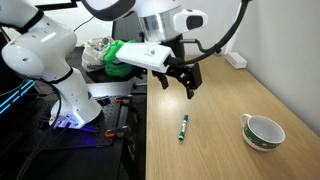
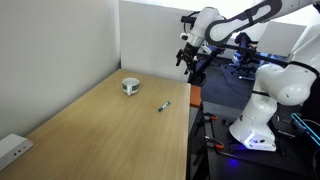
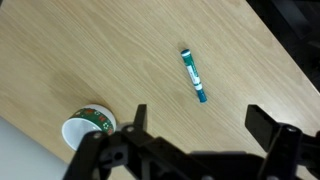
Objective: Pick up the marker and place it in the cup
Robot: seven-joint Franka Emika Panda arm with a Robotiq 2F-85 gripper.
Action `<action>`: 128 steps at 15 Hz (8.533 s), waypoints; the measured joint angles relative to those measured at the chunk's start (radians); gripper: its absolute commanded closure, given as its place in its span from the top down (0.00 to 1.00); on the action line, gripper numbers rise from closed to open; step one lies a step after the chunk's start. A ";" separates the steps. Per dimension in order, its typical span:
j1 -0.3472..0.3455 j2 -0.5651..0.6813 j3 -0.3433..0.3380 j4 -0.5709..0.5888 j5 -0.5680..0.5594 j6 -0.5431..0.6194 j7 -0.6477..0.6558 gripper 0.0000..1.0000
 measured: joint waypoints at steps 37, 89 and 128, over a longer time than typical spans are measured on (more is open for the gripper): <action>-0.137 0.501 0.185 0.102 0.308 0.227 -0.483 1.00; -0.480 0.764 0.616 0.159 0.408 0.478 -0.645 0.05; -0.678 0.792 0.967 0.346 0.713 0.576 -0.574 0.05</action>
